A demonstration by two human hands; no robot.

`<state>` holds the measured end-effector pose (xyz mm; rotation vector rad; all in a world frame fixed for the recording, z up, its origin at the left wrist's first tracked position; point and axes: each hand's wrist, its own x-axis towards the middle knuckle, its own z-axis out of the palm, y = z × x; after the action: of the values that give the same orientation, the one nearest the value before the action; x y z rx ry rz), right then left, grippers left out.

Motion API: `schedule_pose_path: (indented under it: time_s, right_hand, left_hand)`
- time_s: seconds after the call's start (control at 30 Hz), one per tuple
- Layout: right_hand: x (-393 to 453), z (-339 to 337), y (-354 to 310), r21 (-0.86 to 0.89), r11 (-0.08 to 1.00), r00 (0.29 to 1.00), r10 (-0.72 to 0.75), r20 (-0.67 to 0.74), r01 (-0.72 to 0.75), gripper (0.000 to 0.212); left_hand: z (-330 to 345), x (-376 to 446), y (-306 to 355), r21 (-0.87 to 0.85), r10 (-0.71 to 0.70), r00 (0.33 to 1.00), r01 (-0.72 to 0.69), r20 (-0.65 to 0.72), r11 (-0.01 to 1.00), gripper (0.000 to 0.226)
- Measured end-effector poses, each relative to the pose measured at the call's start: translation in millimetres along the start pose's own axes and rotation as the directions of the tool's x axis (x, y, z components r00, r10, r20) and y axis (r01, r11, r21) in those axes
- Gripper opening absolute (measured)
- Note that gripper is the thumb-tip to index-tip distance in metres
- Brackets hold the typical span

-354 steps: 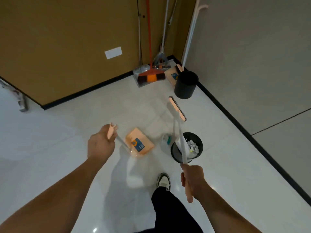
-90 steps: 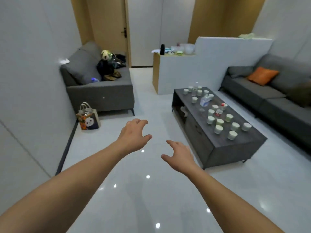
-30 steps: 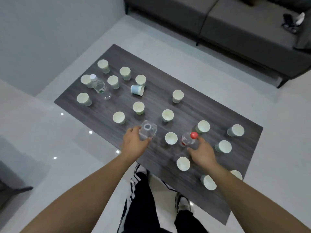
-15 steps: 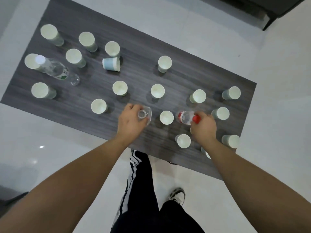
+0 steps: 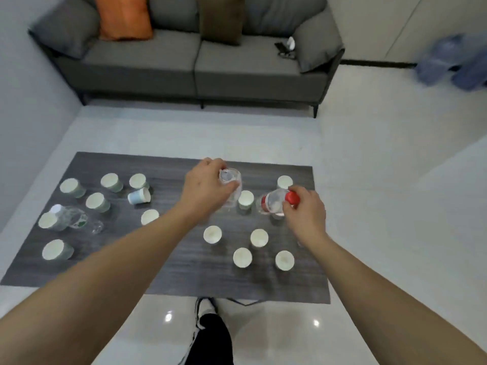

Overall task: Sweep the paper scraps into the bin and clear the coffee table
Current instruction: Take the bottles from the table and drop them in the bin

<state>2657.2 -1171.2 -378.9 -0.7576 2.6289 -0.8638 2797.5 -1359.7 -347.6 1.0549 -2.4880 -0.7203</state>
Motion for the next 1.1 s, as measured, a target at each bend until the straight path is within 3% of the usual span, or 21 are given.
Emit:
schedule_pose_path:
  time_s: [0.13, 0.27, 0.43, 0.6, 0.73, 0.87, 1.1]
  right_hand:
    - [-32, -132, 42, 0.053, 0.998, 0.979, -0.008, -0.204, 0.019, 0.037]
    - [-75, -287, 103, 0.056, 0.998, 0.898, 0.054, -0.437, -0.033, 0.039]
    - [-163, -475, 175, 0.000, 0.991, 0.710, 0.095, -0.698, -0.133, 0.034]
    - [-281, -626, 245, 0.001, 0.955, 0.470, 0.148, -0.870, -0.298, 0.032]
    - [-380, -687, 306, 0.082, 0.891, 0.254, 0.214, -0.943, -0.446, 0.030]
    - [-470, -705, 374, 0.202, 0.796, 0.068, 0.291, -0.954, -0.571, 0.028]
    - [-572, -741, 495, 0.405, 0.603, -0.184, 0.395, -0.900, -0.688, 0.028]
  left_hand:
    - [2, -3, 157, -0.034, 0.256, 0.965, -0.258, -0.049, 0.966, 0.031]
    - [8, -27, 348, -0.135, 0.500, 0.860, -0.509, -0.097, 0.850, 0.031]
    - [28, -98, 578, -0.305, 0.701, 0.704, -0.696, -0.114, 0.650, 0.027]
    - [59, -211, 764, -0.389, 0.881, 0.439, -0.853, -0.174, 0.348, 0.026]
    - [103, -312, 865, -0.513, 0.943, 0.298, -0.838, -0.146, 0.186, 0.022]
    - [166, -411, 935, -0.624, 0.984, 0.159, -0.778, -0.083, 0.073, 0.025]
    - [270, -555, 1047, -0.750, 0.995, -0.091, -0.654, -0.048, -0.096, 0.028]
